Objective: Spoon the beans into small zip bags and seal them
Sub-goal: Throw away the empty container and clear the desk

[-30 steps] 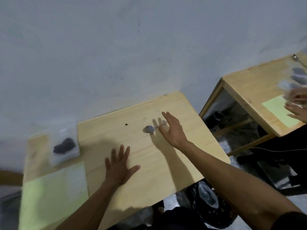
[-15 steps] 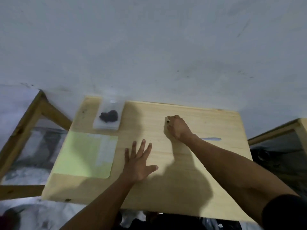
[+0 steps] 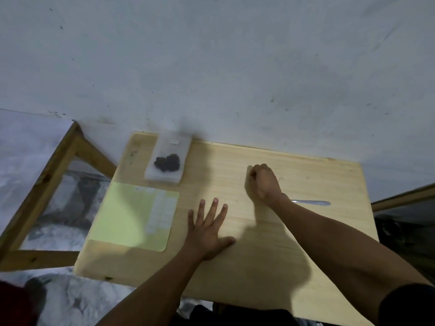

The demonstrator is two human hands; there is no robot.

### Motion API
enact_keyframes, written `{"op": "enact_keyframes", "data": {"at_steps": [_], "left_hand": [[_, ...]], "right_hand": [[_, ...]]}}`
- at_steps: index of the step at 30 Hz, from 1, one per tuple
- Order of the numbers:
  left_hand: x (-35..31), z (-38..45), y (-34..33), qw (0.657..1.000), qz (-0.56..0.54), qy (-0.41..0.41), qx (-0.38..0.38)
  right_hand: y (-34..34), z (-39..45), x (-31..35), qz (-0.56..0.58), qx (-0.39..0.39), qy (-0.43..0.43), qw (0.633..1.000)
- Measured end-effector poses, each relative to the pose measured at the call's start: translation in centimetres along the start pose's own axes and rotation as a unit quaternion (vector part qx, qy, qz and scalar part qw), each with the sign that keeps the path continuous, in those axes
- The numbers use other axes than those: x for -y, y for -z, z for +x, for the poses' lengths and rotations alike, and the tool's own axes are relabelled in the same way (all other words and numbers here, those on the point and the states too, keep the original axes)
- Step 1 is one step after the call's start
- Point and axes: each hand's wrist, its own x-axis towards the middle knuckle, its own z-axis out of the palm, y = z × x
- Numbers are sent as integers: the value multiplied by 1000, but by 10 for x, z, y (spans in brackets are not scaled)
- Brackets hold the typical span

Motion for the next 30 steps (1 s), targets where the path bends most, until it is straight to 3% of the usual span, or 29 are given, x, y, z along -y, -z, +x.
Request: {"op": "enact_keyframes", "data": {"at_steps": [4,9,14,19,24,27,30], "left_hand": [[2,-1,-2,1000,-6,-10,6],[-5,-2,-3,999,32,-16,-15],[-19,4,-8,979,124,-140,-75],[-70,23,-13,954,152,-253,-60],[-125,33,-28,931,171,-322,-27],[-143,38,-38,923,185,-336,9],[-149,40,-47,925,187,-329,30]], "right_hand": [[0,-22,-1,109,-23,-16,994],[15,-78,-25,233,-143,-59,960],[39,-147,-90,244,-229,-143,931],[55,-226,-152,233,-357,-244,871],[47,-309,-199,250,-485,-362,756],[35,-348,-213,251,-512,-421,705],[18,-376,-223,261,-489,-475,683]]}}
